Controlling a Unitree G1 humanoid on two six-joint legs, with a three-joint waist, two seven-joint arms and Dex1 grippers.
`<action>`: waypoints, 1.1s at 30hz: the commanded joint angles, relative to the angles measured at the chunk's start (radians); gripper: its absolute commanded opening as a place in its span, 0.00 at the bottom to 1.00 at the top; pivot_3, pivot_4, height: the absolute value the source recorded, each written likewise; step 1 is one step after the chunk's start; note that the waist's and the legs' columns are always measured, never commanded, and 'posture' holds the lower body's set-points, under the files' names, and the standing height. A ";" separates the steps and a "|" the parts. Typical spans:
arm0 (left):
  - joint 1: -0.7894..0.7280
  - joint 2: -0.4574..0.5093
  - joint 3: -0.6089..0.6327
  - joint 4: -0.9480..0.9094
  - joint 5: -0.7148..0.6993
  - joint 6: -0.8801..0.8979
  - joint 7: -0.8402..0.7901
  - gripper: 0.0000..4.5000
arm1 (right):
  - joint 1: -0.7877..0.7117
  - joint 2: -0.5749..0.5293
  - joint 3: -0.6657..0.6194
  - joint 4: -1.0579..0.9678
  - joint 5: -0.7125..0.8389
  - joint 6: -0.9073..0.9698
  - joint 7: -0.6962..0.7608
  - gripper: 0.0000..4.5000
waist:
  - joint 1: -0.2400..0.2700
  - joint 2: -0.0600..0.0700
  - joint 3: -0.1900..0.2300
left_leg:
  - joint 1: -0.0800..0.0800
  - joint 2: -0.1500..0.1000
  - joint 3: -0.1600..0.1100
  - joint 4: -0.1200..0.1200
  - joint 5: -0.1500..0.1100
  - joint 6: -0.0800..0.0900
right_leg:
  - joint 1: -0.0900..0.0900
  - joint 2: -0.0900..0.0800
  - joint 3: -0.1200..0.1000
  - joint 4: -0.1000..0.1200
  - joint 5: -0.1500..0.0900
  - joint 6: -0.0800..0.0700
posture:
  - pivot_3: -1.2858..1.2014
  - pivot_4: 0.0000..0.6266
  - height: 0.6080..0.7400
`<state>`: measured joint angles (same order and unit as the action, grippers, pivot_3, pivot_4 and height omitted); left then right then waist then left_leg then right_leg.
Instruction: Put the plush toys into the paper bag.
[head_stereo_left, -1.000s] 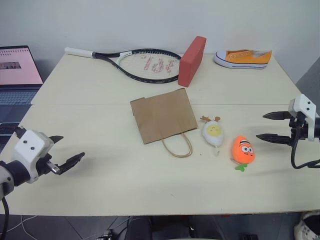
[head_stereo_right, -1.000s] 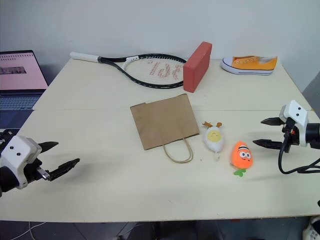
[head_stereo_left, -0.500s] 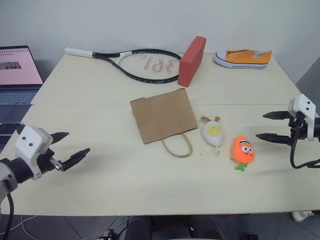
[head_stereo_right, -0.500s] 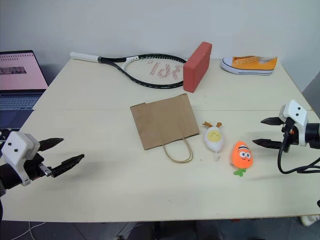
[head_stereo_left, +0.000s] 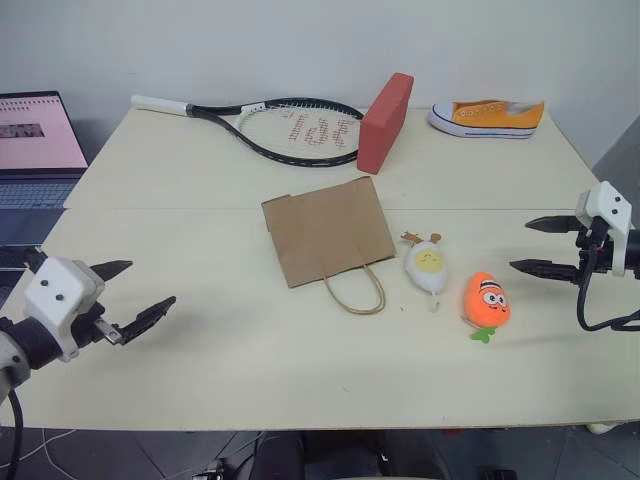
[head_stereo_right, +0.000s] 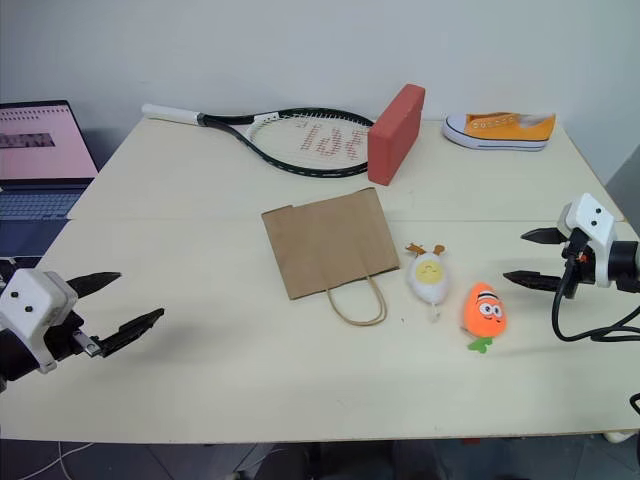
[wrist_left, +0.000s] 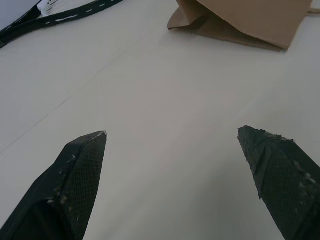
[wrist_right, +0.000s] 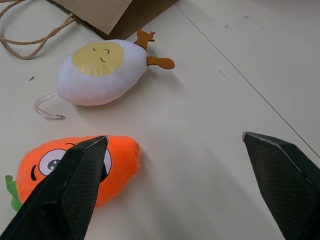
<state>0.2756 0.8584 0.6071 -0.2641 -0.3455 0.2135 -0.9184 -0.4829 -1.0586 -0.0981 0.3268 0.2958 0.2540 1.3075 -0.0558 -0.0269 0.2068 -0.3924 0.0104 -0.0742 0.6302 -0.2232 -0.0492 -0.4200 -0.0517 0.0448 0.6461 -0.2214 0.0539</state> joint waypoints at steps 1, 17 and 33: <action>-0.018 0.002 -0.002 0.007 -0.009 -0.016 -0.008 1.00 | 0.013 -0.015 -0.038 -0.041 0.013 0.003 -0.001 1.00 | 0.000 0.000 0.000 | 0.000 0.000 0.000 0.000 0.000 0.000 | 0.000 0.000 0.000 0.000 0.000 0.000 | 0.52 0.24 1.00; -0.270 -0.003 -0.413 -0.137 0.019 0.062 -0.025 1.00 | 0.215 -0.028 -0.188 -0.486 0.164 0.210 -0.066 1.00 | 0.010 0.000 0.000 | 0.000 0.000 0.000 0.001 0.000 0.000 | 0.001 0.000 0.000 0.000 0.004 0.007 | 0.52 0.24 1.00; -0.577 -0.322 -0.903 0.123 0.256 -0.158 -0.013 1.00 | 0.367 0.034 -0.171 -0.927 0.340 0.442 -0.235 1.00 | 0.026 0.000 -0.001 | -0.004 -0.001 -0.002 0.010 0.000 0.000 | 0.002 0.001 0.001 -0.001 0.007 0.012 | 0.52 0.24 1.00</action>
<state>-0.2791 0.5545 -0.2814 -0.1703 -0.1103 0.1077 -0.9400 -0.1244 -1.0211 -0.2509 -0.5668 0.6162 0.6884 1.0871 -0.0294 -0.0268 0.2057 -0.3972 0.0096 -0.0763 0.6407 -0.2233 -0.0491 -0.4175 -0.0502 0.0462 0.6451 -0.2144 0.0657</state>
